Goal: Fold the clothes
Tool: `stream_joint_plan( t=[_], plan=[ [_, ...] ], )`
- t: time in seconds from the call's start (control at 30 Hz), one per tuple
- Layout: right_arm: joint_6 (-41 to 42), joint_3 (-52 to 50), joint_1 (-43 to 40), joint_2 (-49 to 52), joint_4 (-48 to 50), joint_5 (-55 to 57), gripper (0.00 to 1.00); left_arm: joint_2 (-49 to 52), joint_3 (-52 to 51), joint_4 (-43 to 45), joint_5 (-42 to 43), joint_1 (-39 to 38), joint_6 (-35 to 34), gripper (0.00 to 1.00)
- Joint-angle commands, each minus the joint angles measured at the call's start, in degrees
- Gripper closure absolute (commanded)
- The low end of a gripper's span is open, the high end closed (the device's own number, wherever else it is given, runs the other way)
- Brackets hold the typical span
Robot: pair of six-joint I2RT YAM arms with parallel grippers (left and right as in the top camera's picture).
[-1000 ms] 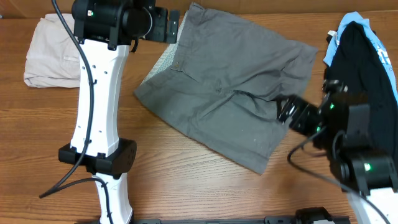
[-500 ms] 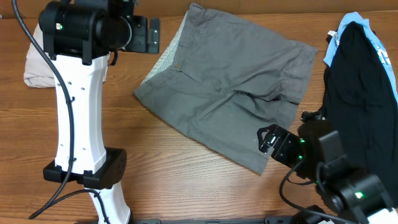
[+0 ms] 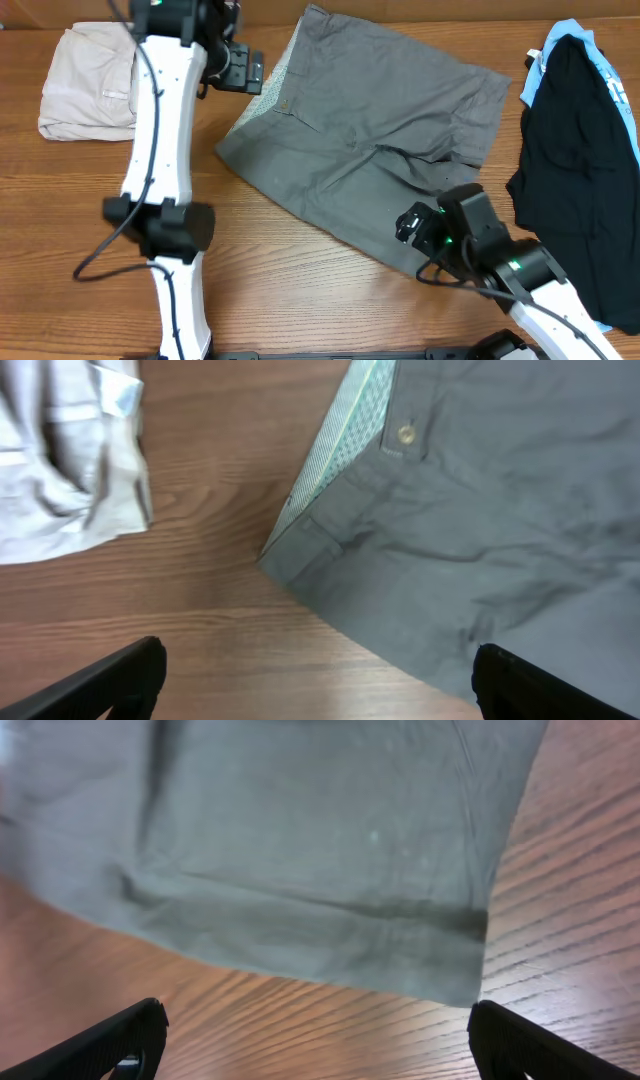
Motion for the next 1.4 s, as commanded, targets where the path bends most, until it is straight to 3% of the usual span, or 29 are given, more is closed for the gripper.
stream_joint_plan(
  t=[0.0, 0.63, 0.7, 0.9, 1.37],
  plan=[
    [0.4, -0.7, 0.6, 3.7, 1.1, -1.4, 0.0, 4.4, -0.3, 0.4, -0.5, 0.3, 2.5, 0.0],
    [-2.6, -0.7, 3.3, 15.6, 6.0, -3.8, 0.0, 19.8, -0.3, 1.9, 2.5, 2.2, 5.4, 0.0],
    [-2.6, -1.0, 3.3, 15.6, 5.5, -4.4, 0.0, 20.7, -0.3, 0.3, 2.2, 2.3, 5.1, 0.04],
    [-2.5, -2.3, 3.3, 15.7, 4.4, -7.6, 0.0, 19.7, -0.3, -1.7, 3.2, 4.2, -1.5, 0.11],
    [3.0, -5.8, 4.7, 15.6, 3.9, -10.6, 0.03, 5.4, -0.3, -1.7, 6.5, 6.1, -2.2, 0.13]
  ],
)
